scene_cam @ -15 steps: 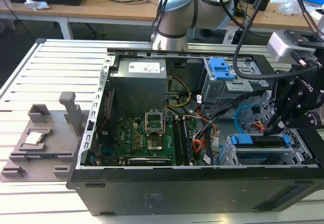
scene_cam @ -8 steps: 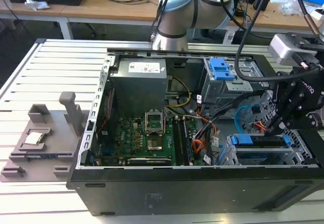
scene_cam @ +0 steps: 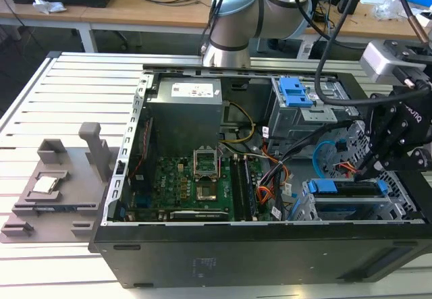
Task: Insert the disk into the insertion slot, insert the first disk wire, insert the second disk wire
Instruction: 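Insert the first disk wire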
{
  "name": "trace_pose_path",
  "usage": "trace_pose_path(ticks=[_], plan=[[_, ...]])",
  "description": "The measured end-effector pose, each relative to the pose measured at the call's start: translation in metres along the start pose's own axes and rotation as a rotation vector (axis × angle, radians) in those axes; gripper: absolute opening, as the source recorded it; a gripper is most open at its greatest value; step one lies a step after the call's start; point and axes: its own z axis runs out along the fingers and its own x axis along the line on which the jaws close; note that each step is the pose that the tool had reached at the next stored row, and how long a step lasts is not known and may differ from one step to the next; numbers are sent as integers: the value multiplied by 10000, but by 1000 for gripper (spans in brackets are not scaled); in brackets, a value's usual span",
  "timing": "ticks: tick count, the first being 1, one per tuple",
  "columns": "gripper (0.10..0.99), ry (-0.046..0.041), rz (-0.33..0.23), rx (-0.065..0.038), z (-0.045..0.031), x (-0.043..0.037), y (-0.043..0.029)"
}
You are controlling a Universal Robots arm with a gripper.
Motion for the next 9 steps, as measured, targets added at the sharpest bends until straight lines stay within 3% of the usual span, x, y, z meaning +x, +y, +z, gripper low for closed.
trace_pose_path(ticks=[2, 9], plan=[[161, 1, 0, 1, -36, 1, 2], [161, 2, -1, 0, 9, 3, -1]])
